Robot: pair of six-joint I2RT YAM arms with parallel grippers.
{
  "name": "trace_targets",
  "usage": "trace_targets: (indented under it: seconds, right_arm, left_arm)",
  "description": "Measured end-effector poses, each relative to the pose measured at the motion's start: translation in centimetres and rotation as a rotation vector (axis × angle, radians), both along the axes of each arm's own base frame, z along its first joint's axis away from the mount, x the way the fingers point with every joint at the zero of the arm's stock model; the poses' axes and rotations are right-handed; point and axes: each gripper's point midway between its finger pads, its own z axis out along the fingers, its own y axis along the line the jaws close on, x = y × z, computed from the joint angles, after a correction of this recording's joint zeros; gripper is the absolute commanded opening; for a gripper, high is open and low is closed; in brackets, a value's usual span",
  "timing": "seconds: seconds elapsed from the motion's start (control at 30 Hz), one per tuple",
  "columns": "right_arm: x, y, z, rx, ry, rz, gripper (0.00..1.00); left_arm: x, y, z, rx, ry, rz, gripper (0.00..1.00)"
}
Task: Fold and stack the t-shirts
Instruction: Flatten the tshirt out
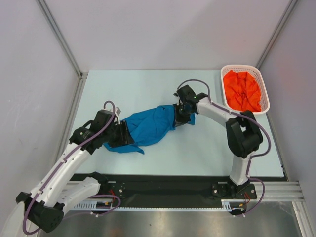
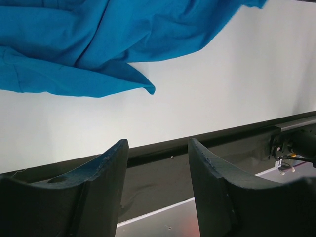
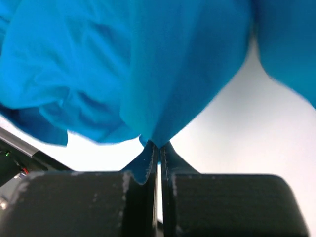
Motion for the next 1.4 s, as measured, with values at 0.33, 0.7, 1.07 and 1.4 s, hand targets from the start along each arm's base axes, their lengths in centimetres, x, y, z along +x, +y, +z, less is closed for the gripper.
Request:
trace_targets:
  seconds: [0.33,0.7,1.07,1.4]
  right_arm:
    - [-8.4,-3.7,12.2,-0.019,-0.014,-0.008,0.08]
    - [-2.2,-1.1,3.7,-0.149,0.051,-0.012,0.51]
    - [-13.8,-6.8,1.2,-0.157,0.098,-0.009,0.22]
    - [-16.2,-4.9,-5.1,-0.320,0.024,0.033,0.48]
  left_arm:
    - [-0.2,0.1,-0.9,0.011,0.010,-0.008,0.59]
    - [-0.2,0.5,-0.9,0.028,-0.007,-0.016,0.60]
    - [-0.7,0.4,-1.6,0.022,0.011,-0.027,0.50]
    - [-1.2,0.0,-2.0,0.011,0.037,-0.050,0.48]
